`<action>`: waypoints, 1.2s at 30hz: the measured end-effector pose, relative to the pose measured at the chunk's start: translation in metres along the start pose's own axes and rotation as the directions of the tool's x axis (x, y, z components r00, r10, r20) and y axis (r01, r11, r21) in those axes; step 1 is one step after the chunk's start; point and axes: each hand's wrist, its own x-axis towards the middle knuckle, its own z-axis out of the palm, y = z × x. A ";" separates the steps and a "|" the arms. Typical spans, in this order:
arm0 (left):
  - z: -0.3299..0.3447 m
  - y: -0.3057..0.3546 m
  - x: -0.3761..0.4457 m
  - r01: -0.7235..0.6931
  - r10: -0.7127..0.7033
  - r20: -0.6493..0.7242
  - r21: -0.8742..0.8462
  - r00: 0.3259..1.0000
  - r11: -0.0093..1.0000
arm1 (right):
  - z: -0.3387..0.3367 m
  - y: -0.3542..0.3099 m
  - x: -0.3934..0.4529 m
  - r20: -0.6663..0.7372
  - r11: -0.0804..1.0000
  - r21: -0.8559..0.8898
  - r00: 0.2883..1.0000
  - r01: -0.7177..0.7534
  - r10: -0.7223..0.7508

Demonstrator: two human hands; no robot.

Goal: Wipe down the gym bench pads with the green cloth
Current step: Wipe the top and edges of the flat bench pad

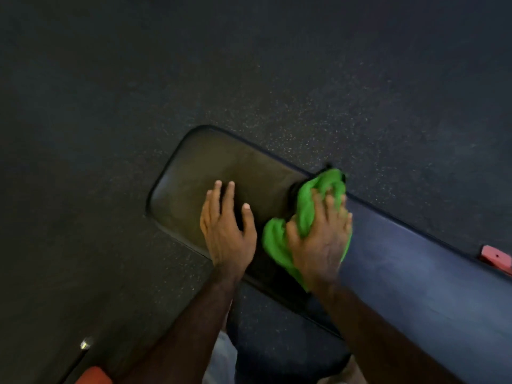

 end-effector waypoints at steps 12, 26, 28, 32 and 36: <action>-0.018 -0.032 0.035 0.046 -0.048 -0.047 -0.046 0.998 0.998 | 0.029 -0.069 0.045 0.011 0.998 0.042 0.999 0.038 -0.038; -0.055 -0.099 0.089 0.232 -0.239 -0.006 -0.218 0.971 0.948 | 0.068 -0.168 0.094 0.029 0.991 0.028 0.991 0.133 -0.134; -0.059 -0.108 0.099 0.301 -0.312 0.033 -0.376 0.949 0.876 | 0.075 -0.181 0.074 0.052 0.983 0.015 0.982 0.182 -0.182; -0.072 -0.114 0.114 0.576 -0.616 0.156 -0.578 0.773 0.577 | 0.072 -0.155 0.037 0.287 0.668 0.055 0.629 0.742 -0.722; -0.078 -0.121 0.121 0.653 -0.637 0.356 -0.688 0.684 0.316 | 0.075 -0.160 0.107 0.301 0.668 -0.014 0.640 0.744 -0.706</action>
